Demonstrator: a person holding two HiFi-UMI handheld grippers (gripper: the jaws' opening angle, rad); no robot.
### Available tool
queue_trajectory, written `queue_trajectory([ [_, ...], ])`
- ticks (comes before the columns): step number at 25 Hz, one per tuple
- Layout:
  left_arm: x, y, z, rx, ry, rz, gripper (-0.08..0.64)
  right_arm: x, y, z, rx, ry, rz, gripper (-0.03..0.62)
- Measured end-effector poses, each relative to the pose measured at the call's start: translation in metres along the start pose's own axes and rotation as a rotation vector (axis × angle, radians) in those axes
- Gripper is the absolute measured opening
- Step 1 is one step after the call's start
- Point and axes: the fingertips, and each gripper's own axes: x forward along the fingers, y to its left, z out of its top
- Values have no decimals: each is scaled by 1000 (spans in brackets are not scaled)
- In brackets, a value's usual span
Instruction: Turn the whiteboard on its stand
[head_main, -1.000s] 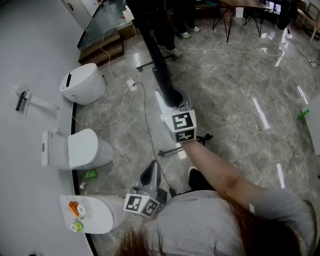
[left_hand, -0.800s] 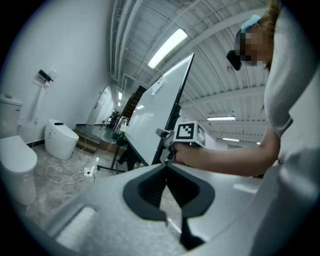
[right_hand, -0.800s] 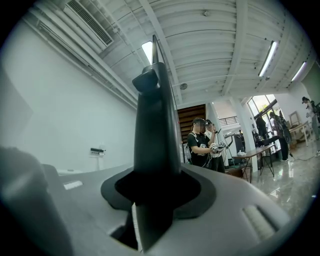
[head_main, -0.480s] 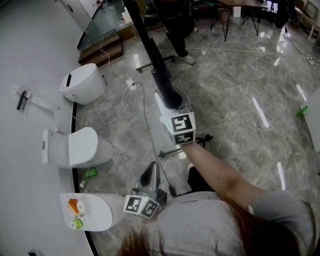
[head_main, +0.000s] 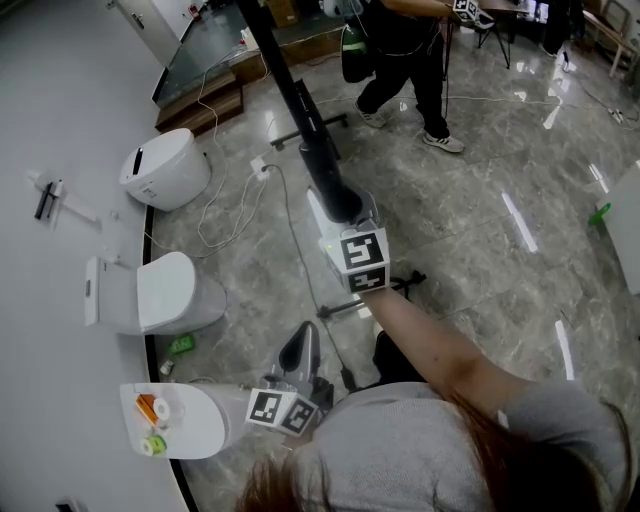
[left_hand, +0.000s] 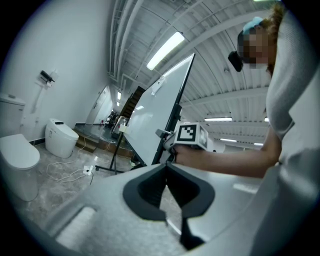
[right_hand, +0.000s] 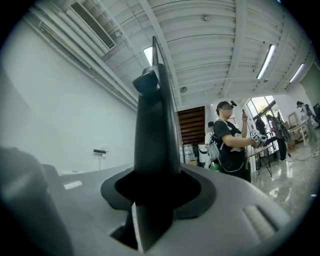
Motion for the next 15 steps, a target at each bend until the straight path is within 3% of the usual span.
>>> queue_trajectory([
  [15, -39, -17, -11, -27, -12, -6, 2, -39, 19, 6, 16, -8, -15, 147],
])
